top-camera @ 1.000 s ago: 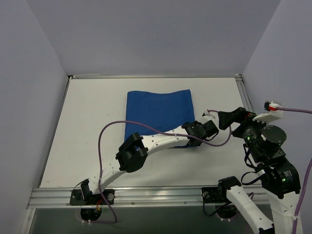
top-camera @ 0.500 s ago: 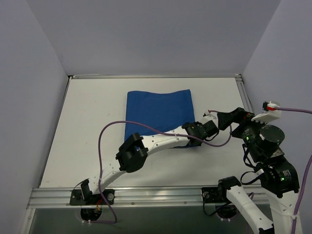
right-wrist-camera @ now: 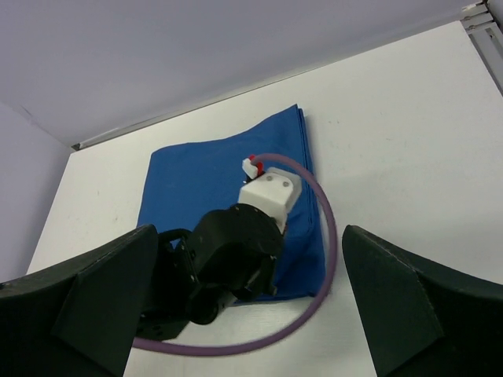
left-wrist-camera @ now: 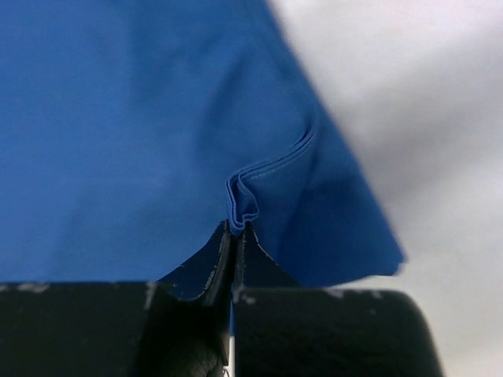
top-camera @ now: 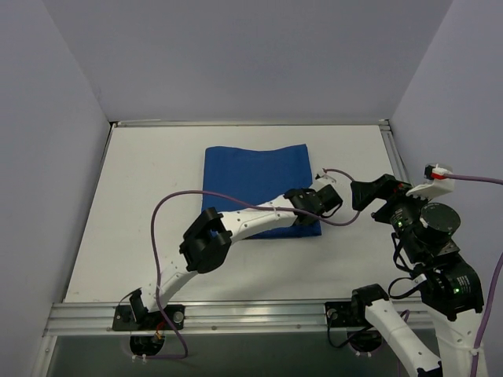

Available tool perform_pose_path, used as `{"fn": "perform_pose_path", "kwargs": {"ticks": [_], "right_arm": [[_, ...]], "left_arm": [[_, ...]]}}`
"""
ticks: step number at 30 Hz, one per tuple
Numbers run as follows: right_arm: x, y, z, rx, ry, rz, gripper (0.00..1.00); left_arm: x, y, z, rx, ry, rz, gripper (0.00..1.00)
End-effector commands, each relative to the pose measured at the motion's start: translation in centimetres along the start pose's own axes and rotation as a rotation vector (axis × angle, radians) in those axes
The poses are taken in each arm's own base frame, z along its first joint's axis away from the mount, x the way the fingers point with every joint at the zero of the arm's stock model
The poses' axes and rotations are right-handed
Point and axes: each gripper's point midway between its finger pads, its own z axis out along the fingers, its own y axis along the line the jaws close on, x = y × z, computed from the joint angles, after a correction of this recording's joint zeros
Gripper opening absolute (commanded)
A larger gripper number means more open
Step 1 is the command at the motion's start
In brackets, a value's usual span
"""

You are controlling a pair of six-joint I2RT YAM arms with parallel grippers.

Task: Open and lay out the surgical kit
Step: Open the surgical kit at the center of the board.

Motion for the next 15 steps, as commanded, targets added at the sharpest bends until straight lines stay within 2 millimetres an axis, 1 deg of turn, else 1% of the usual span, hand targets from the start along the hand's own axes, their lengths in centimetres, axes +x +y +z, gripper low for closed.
{"fn": "perform_pose_path", "kwargs": {"ticks": [1, 2, 3, 4, 5, 6, 7, 8, 9, 10, 11, 12, 13, 14, 15], "right_arm": [[-1.8, 0.4, -0.6, -0.008, -0.049, -0.008, 0.99], [-1.9, 0.5, -0.5, -0.009, -0.05, -0.011, 0.99], [-2.0, 0.5, -0.5, -0.008, -0.053, -0.012, 0.99], [-2.1, 0.6, -0.6, -0.011, -0.056, -0.015, 0.99], [-2.0, 0.6, -0.4, -0.009, -0.051, -0.016, 0.99], [-2.1, 0.6, -0.3, -0.011, -0.052, -0.02, 0.99], [-2.1, 0.7, -0.2, -0.014, -0.051, -0.022, 0.99], [-2.0, 0.7, -0.1, -0.014, -0.047, -0.024, 0.99], [-2.1, 0.8, 0.0, -0.016, -0.049, -0.026, 0.99], [-2.0, 0.9, 0.1, -0.021, -0.046, -0.027, 0.99], [-1.9, 0.9, 0.3, -0.022, -0.04, -0.029, 0.99], [-1.9, 1.0, 0.4, -0.027, -0.043, -0.03, 0.99], [-1.8, 1.1, 0.6, -0.029, -0.037, -0.032, 0.99], [-1.6, 1.2, 0.9, -0.037, -0.029, -0.033, 0.99], [-1.5, 1.2, 1.0, -0.038, -0.027, -0.036, 0.99]], "left_arm": [[-5.8, 7.5, -3.2, -0.097, -0.113, -0.12, 0.02], [-6.0, 9.0, -3.2, -0.118, -0.114, -0.131, 0.02], [-6.0, 10.9, -3.7, -0.141, -0.111, -0.142, 0.02], [-6.3, 14.0, -3.3, -0.186, -0.104, -0.174, 0.02], [-6.9, 16.5, -4.3, -0.22, -0.12, -0.192, 0.02], [-5.7, 18.7, -3.9, -0.265, -0.09, -0.192, 0.02], [-5.5, 22.7, -3.7, -0.324, -0.079, -0.223, 0.02], [-5.8, 25.6, -5.0, -0.362, -0.098, -0.254, 0.02], [-3.8, 27.9, -4.6, -0.405, -0.055, -0.252, 0.02], [-3.0, 32.7, -4.6, -0.475, -0.041, -0.294, 0.02], [-2.0, 35.2, -4.9, -0.52, -0.025, -0.313, 0.02], [-1.2, 38.3, -6.3, -0.583, -0.026, -0.342, 0.02], [1.1, 40.8, -6.5, -0.637, 0.026, -0.35, 0.02], [3.2, 45.8, -7.9, -0.727, 0.061, -0.41, 0.02], [4.8, 48.2, -8.6, -0.782, 0.091, -0.436, 0.02]]}}
